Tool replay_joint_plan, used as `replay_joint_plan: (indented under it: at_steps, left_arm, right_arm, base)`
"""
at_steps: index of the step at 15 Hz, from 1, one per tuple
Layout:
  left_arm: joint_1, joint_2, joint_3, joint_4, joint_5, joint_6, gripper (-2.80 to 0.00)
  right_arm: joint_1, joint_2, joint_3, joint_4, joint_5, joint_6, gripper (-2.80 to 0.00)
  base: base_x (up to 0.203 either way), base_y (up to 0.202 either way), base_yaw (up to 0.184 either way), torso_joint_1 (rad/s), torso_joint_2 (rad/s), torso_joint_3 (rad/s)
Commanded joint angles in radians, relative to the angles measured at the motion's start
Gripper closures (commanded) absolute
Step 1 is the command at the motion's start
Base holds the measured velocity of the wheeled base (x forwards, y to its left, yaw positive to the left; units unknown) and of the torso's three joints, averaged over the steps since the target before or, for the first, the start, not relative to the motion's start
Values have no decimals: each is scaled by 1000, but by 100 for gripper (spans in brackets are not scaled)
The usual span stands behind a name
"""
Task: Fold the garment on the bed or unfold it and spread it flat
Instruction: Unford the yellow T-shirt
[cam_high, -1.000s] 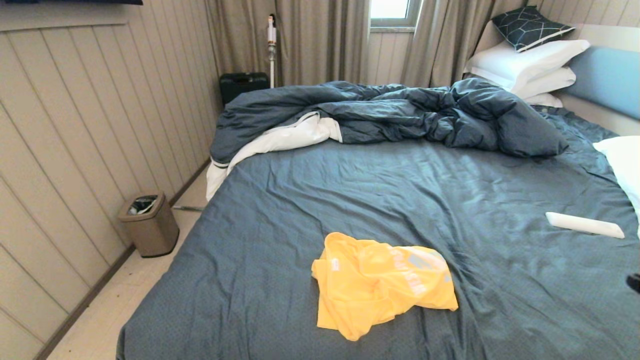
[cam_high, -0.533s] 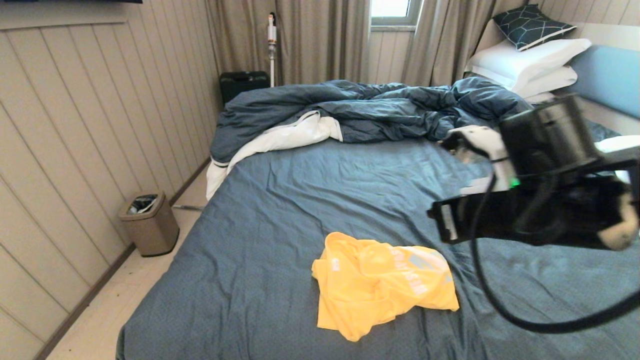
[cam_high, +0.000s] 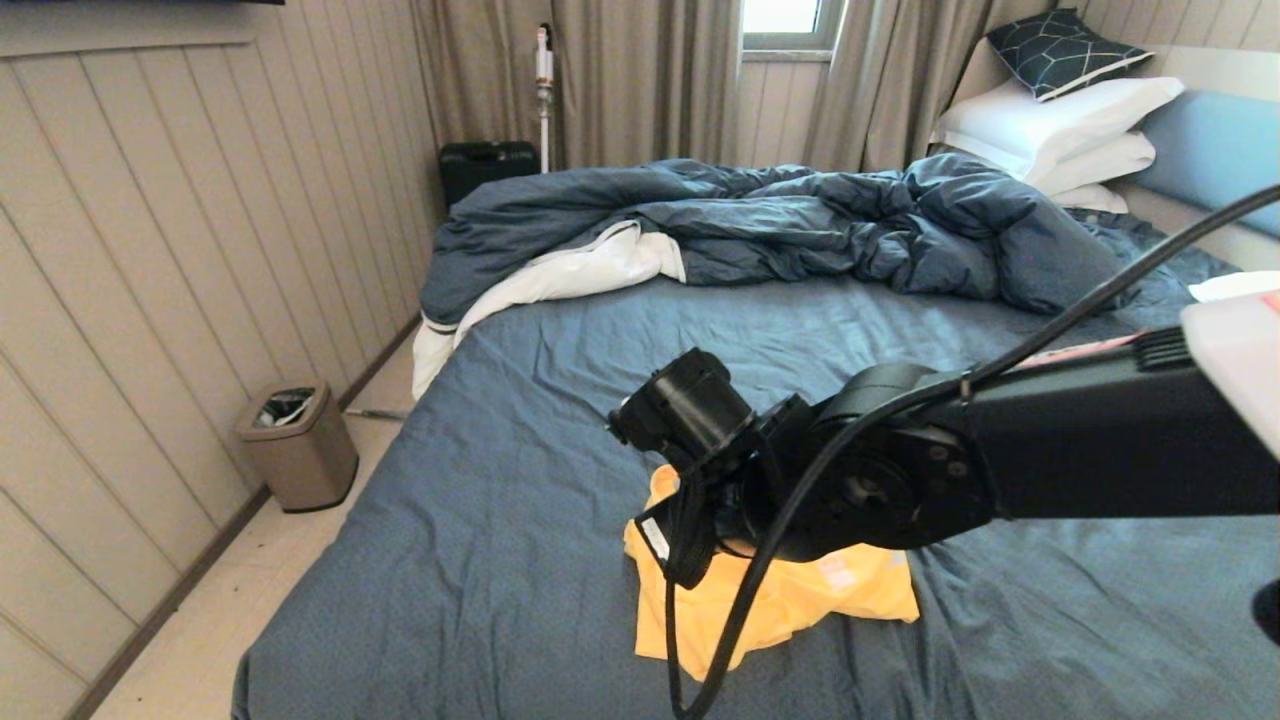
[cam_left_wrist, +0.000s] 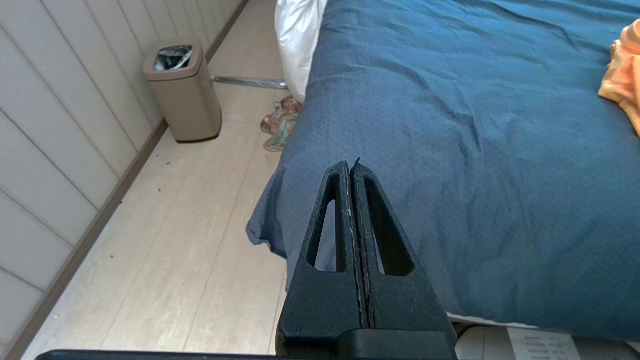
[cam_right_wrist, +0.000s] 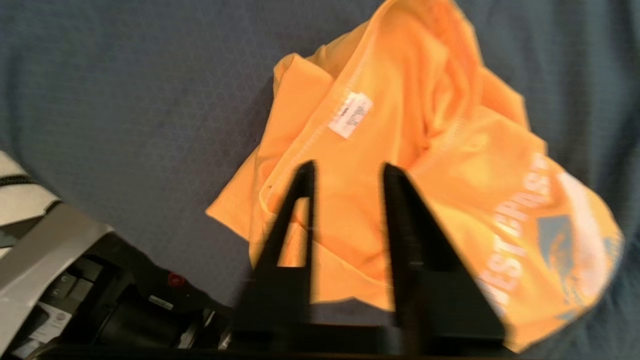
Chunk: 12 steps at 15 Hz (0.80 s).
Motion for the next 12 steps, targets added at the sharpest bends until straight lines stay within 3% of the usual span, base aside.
replay_joint_plan:
  at_steps: [1, 12]
  left_arm:
    - [0, 0, 0, 1, 0, 0, 0]
    - [0, 1, 0, 1, 0, 0, 0]
  right_arm:
    - [8, 68, -13, 1, -1, 4, -280]
    - [-27, 165, -54, -9, -3, 25, -280]
  base:
    - [0, 0, 0, 0, 0, 0]
    - [0, 0, 0, 0, 0, 0]
